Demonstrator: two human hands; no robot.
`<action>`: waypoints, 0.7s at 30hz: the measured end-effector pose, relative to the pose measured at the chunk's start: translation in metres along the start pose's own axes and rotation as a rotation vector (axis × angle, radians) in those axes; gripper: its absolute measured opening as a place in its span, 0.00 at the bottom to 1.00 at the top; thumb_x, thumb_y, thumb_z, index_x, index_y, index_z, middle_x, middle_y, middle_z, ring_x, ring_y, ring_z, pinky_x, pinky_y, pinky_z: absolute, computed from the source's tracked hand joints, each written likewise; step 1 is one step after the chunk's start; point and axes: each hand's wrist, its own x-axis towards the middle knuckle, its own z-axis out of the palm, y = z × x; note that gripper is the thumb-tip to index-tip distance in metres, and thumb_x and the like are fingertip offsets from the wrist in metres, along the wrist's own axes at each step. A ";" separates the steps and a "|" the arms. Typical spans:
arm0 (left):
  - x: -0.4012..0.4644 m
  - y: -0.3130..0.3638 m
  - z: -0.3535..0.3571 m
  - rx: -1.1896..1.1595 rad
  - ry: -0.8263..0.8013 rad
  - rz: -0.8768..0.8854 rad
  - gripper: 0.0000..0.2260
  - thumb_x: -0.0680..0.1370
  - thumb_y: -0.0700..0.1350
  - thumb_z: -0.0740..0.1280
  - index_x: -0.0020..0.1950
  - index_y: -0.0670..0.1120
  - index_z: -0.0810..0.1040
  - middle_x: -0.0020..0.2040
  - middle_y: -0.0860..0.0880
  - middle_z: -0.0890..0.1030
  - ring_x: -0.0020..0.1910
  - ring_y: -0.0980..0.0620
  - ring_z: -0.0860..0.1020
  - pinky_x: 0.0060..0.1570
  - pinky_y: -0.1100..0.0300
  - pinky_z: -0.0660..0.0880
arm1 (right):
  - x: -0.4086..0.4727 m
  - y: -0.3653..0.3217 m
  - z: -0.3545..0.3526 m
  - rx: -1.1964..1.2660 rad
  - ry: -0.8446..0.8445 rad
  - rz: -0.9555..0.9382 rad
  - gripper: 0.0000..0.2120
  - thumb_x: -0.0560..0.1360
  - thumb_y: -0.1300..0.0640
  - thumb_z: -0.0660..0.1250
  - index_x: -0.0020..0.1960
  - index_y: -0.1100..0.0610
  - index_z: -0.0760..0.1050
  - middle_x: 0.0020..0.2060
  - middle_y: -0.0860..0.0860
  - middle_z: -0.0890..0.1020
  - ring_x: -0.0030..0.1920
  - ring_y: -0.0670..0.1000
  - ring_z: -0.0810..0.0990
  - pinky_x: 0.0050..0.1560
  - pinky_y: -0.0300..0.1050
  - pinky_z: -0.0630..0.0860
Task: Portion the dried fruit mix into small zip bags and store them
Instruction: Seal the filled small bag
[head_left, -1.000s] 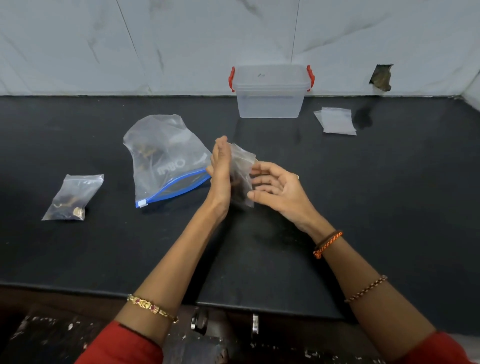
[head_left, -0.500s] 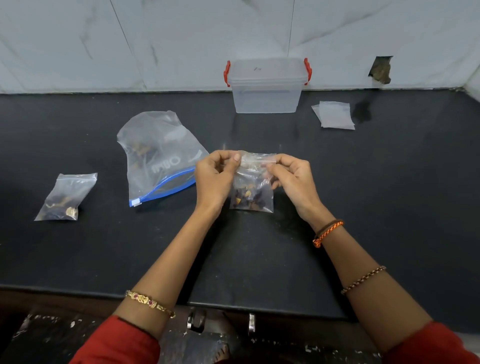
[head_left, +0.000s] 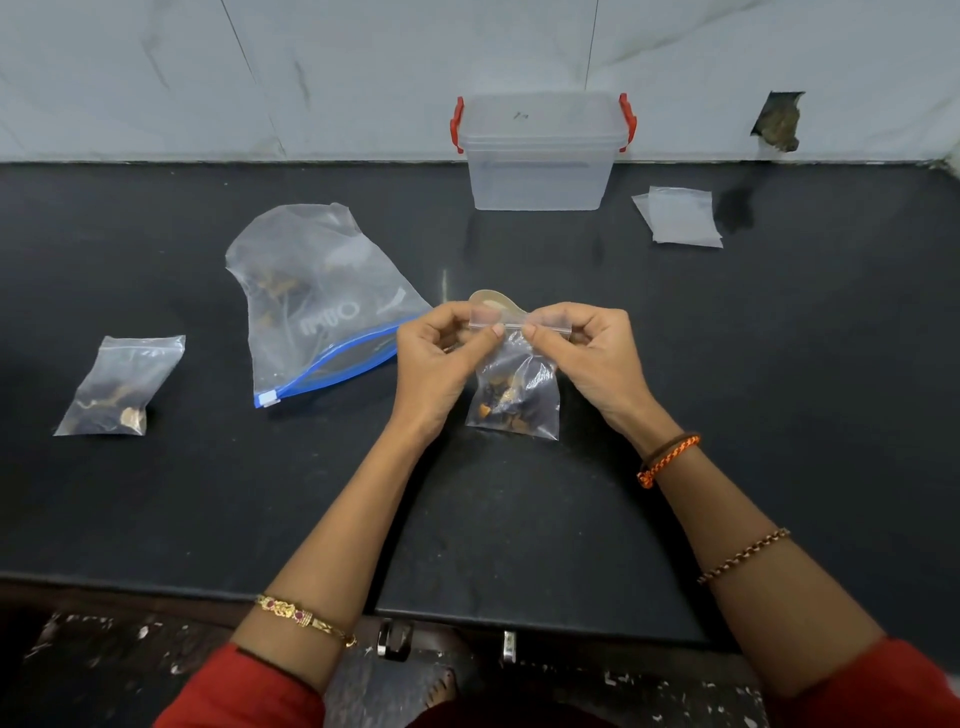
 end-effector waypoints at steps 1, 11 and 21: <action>0.000 -0.001 0.000 -0.001 -0.004 0.001 0.07 0.72 0.33 0.70 0.42 0.45 0.80 0.37 0.55 0.83 0.39 0.56 0.81 0.41 0.64 0.79 | 0.000 0.000 0.001 -0.014 0.003 -0.012 0.09 0.72 0.70 0.67 0.47 0.59 0.80 0.33 0.42 0.83 0.37 0.41 0.81 0.39 0.34 0.77; 0.000 -0.002 0.001 0.050 -0.022 0.023 0.04 0.70 0.41 0.69 0.39 0.49 0.81 0.34 0.54 0.82 0.37 0.53 0.78 0.39 0.63 0.77 | 0.000 0.000 0.004 -0.104 0.018 -0.032 0.04 0.72 0.67 0.68 0.42 0.60 0.80 0.35 0.52 0.80 0.38 0.50 0.79 0.39 0.40 0.77; -0.002 -0.002 0.005 0.077 -0.041 0.052 0.02 0.68 0.49 0.68 0.38 0.53 0.80 0.34 0.57 0.82 0.36 0.58 0.79 0.39 0.62 0.77 | -0.001 0.000 0.008 -0.200 0.039 -0.054 0.04 0.69 0.59 0.65 0.39 0.54 0.79 0.34 0.47 0.80 0.36 0.49 0.80 0.38 0.47 0.77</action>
